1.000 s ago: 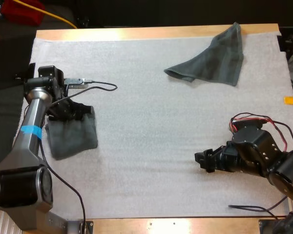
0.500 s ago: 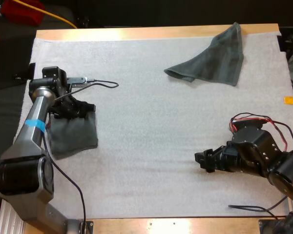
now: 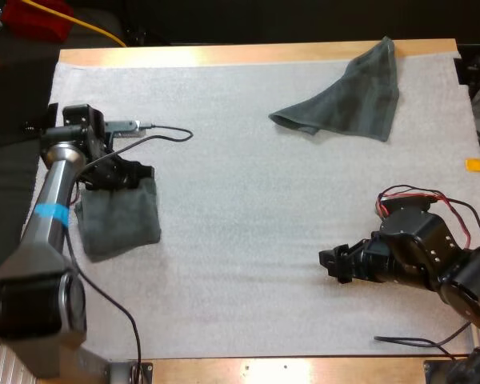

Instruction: Pick towel from pile, fold and stack

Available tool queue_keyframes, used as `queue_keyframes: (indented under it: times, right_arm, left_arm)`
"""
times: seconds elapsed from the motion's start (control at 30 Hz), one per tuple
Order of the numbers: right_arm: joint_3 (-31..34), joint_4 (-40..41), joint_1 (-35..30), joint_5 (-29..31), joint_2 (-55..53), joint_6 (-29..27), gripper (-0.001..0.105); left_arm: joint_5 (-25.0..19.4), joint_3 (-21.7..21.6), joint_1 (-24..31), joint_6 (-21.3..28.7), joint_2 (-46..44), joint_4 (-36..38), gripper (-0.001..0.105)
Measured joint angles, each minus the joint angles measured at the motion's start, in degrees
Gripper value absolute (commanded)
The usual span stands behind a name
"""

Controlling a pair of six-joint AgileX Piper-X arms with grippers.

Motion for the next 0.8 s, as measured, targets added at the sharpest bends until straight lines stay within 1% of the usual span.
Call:
queue_keyframes:
  times: [0.13, 0.27, 0.47, 0.63, 0.8]
  right_arm:
    - [0.00, -0.69, 0.00, 0.00, 0.00, 0.00, 0.074]
    - [0.00, -2.38, 0.00, -0.52, 0.00, 0.99, 0.074]
    - [0.00, -6.48, 0.00, -4.25, 0.00, 1.74, 0.074]
    - [0.00, -11.14, 0.00, -8.83, 0.00, 3.31, 0.074]
    - [0.00, -12.97, 0.00, -9.86, 0.00, 3.68, 0.074]
  left_arm:
    - [0.00, -0.19, 0.00, 0.00, -5.97, 0.63, 0.058]
    - [-0.13, -0.24, 0.00, 0.00, -9.73, 2.50, 0.058]
    - [-4.29, 0.03, 0.00, 0.00, -11.04, 7.89, 0.058]
    - [-4.32, 3.06, 0.00, 0.00, -11.04, 8.15, 0.058]
    - [-4.55, 7.09, 0.00, 0.00, -11.04, 4.07, 0.058]
